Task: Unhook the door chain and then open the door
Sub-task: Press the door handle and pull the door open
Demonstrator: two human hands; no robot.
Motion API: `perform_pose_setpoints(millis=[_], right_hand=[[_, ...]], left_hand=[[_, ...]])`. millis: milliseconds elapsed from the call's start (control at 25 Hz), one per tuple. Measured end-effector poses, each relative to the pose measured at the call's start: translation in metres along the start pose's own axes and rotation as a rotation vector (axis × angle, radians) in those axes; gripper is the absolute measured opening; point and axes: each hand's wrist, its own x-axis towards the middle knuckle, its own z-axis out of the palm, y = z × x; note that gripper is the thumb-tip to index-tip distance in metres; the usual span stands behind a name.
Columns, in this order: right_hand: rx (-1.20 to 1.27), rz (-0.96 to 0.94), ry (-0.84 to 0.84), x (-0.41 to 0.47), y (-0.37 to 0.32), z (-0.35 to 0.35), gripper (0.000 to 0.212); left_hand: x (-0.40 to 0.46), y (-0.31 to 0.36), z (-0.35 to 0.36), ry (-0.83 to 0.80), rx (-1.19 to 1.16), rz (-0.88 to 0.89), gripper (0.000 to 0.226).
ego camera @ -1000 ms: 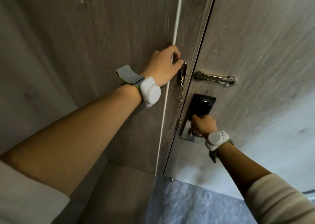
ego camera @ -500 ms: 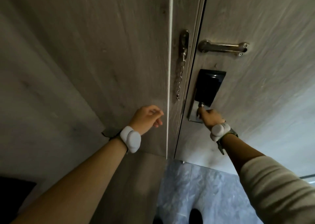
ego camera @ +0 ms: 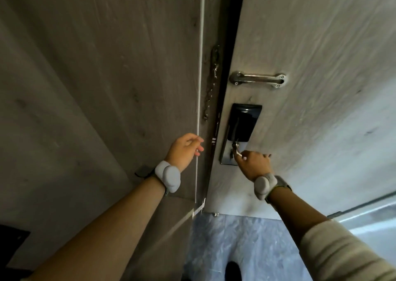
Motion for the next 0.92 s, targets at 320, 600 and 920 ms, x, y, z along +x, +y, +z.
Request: perform_pose_setpoints(millis=[320,600,920], right_hand=[[0.381,-0.028,0.164,-0.098,0.031,-0.032,0.028],[0.529,-0.030,0.220,-0.158,0.052,-0.071,0.028],[0.684,-0.078,0.182,-0.271,0.082,-0.077,0.033]], left_hand=[[-0.025,0.068,0.046,-0.044,-0.220,0.073,0.057],[-0.086,0.069,0.068,0.025,-0.268,0.012,0.069],[-0.201,0.064,0.107,0.168,-0.288,0.021,0.066]])
